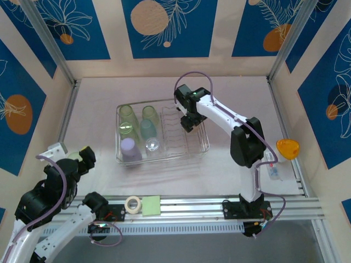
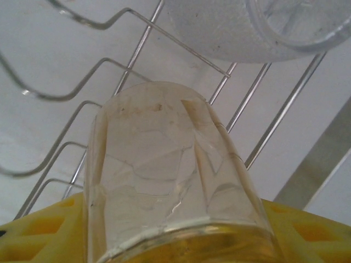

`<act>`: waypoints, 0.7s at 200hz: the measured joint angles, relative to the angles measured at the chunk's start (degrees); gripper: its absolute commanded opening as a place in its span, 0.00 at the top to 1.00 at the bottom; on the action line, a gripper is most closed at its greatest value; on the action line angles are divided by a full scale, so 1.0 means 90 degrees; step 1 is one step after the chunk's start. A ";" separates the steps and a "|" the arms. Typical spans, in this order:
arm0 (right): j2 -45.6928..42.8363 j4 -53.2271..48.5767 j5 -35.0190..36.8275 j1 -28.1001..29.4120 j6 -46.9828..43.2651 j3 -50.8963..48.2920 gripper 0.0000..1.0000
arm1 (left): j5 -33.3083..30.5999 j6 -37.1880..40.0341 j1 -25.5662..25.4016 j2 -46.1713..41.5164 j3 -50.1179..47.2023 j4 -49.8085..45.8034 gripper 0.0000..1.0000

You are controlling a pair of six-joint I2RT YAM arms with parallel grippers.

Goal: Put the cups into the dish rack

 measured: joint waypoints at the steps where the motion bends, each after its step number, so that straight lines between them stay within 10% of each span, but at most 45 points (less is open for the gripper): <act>1: 0.0007 -0.0002 0.0010 0.0000 0.0000 0.0010 0.94 | -0.0005 0.0000 0.0000 0.0000 0.0000 0.0000 0.00; 140: 0.0527 0.0369 0.0294 -0.0017 -0.1086 0.0284 0.37 | -0.0017 0.0000 0.0000 -0.0114 -0.0321 0.0019 0.00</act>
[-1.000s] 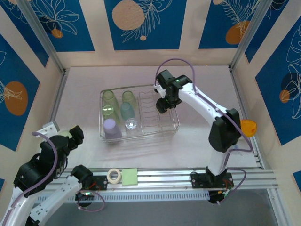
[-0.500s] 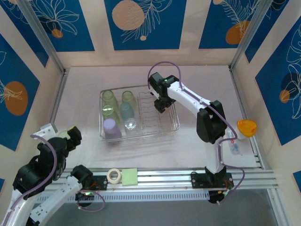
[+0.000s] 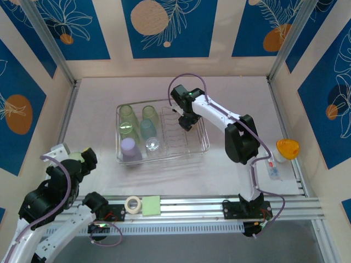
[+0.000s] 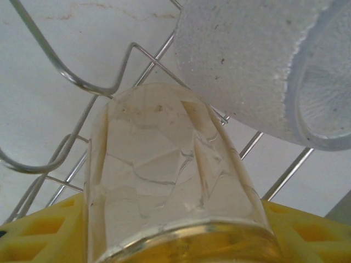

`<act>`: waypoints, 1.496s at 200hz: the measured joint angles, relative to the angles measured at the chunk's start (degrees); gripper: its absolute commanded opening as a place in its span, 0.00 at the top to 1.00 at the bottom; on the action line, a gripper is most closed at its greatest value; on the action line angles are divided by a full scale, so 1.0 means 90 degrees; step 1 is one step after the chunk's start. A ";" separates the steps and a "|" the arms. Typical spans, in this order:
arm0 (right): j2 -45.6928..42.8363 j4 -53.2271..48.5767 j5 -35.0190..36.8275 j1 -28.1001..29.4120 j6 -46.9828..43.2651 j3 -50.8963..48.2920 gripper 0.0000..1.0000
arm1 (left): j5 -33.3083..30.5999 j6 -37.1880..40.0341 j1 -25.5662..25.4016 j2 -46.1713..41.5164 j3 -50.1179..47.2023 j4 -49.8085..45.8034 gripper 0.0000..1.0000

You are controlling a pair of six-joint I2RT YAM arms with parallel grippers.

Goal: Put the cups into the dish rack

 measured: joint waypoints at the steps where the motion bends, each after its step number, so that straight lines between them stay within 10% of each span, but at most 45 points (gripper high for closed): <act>1: 0.0000 0.0000 0.0005 -0.0002 -0.0007 0.0002 0.37 | 0.0000 0.0000 0.0000 0.0000 -0.0005 0.0000 0.00; 64: 0.0034 0.0075 -0.0172 -0.0138 -0.0236 0.0250 0.10 | 0.0078 -0.0002 0.0000 0.0000 -0.0049 -0.0005 0.00; 176: -0.0022 -0.0124 -0.0874 -0.0223 0.0270 0.0413 0.10 | -0.0090 -0.1117 0.0000 0.1044 0.0170 -0.1022 0.01; 236: -0.1870 -0.0170 -0.1120 -0.0219 0.0648 -0.0403 0.14 | -0.0512 -0.2142 0.0095 0.2079 0.0158 -0.1438 0.01; 299: -0.4005 0.0325 -0.1404 -0.0442 0.0996 -0.1501 0.19 | 0.0699 -0.1554 0.2307 0.2251 -0.0051 -0.0746 0.01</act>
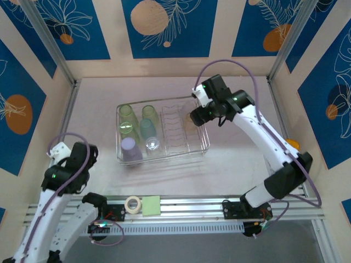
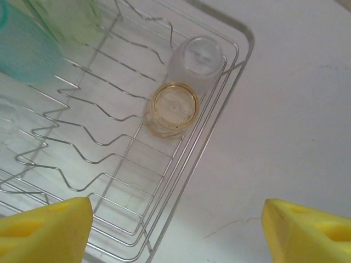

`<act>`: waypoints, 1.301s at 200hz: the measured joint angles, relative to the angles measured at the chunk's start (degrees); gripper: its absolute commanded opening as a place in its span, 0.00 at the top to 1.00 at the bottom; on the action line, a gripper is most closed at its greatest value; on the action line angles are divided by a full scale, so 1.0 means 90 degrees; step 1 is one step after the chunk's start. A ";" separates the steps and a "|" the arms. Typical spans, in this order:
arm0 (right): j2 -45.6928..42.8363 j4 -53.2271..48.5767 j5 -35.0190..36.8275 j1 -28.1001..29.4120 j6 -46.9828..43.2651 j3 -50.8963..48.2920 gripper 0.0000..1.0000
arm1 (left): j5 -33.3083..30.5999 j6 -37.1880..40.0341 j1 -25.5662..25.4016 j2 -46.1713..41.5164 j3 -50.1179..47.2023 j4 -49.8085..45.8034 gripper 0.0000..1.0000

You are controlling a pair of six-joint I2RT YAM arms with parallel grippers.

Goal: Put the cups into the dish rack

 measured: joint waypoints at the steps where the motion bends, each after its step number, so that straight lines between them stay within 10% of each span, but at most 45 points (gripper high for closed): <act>1: -0.0041 0.0015 -0.0019 -0.0007 0.0017 -0.0017 0.19 | 0.0029 0.0022 0.0032 0.0032 0.0005 0.0012 0.01; 41: -0.0976 0.0393 -0.0896 -0.0413 0.0306 -0.0522 0.20 | 0.1321 0.0998 0.1557 0.1117 0.0277 0.0665 0.00; 99: -0.1146 0.0668 -0.1885 -0.0646 0.0595 -0.1115 0.21 | 0.3891 0.2458 0.5727 0.1753 -0.0100 0.1394 0.23; 154: -0.1144 0.0736 -0.2140 -0.0731 0.0675 -0.1241 0.21 | 0.4962 0.2722 0.5933 0.2504 -0.0469 0.1967 0.30; 260: -0.1185 0.0852 -0.2246 -0.0879 0.0731 -0.1241 0.21 | 0.4478 0.2846 0.5943 0.3718 -0.0712 0.2936 0.43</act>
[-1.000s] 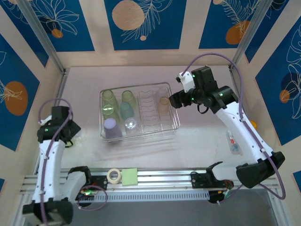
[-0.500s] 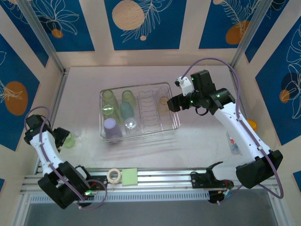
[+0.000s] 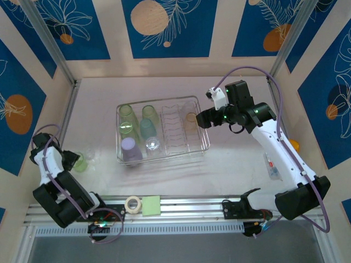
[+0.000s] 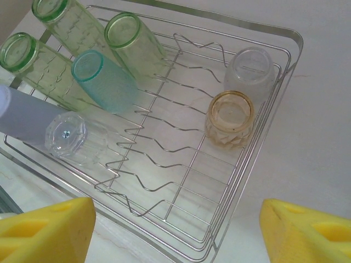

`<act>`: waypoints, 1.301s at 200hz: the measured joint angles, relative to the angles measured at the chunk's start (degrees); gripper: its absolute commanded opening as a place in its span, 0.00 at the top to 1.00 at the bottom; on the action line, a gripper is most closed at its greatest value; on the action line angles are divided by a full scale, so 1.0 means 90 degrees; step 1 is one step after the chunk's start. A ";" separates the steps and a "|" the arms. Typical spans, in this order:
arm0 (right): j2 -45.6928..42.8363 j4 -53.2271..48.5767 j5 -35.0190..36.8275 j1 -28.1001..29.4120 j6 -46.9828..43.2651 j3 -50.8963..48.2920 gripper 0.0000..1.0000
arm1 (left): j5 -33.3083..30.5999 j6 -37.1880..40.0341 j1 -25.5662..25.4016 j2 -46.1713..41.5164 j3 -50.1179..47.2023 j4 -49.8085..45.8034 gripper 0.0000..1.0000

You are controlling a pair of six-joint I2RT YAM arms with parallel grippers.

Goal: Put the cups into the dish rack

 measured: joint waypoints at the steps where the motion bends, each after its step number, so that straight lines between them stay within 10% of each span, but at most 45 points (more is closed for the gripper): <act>1: 0.0000 -0.0002 0.0000 0.0000 0.0000 0.0000 0.21 | 0.0000 0.0002 0.0000 0.0010 -0.0002 0.0005 0.43; 87: -0.0180 0.0056 0.0073 0.0000 0.0121 -0.0024 0.21 | -0.0010 -0.0170 0.0000 0.0549 0.0039 0.0262 1.00; 177: -0.1331 0.0976 -0.0551 -0.0692 0.0840 -0.0746 0.19 | -0.0544 -0.0129 -0.0391 -0.3602 0.1044 -0.1486 1.00; 220: -0.1411 0.0884 -0.0954 -0.1127 0.1445 -0.0675 0.10 | 0.1464 -0.0964 -0.0811 -0.3825 0.0777 -0.1353 1.00; 260: -0.1525 0.0780 -0.1484 -0.1406 0.1787 -0.0651 0.08 | 0.2378 -0.2769 -0.2382 -0.4228 0.0544 -0.0141 1.00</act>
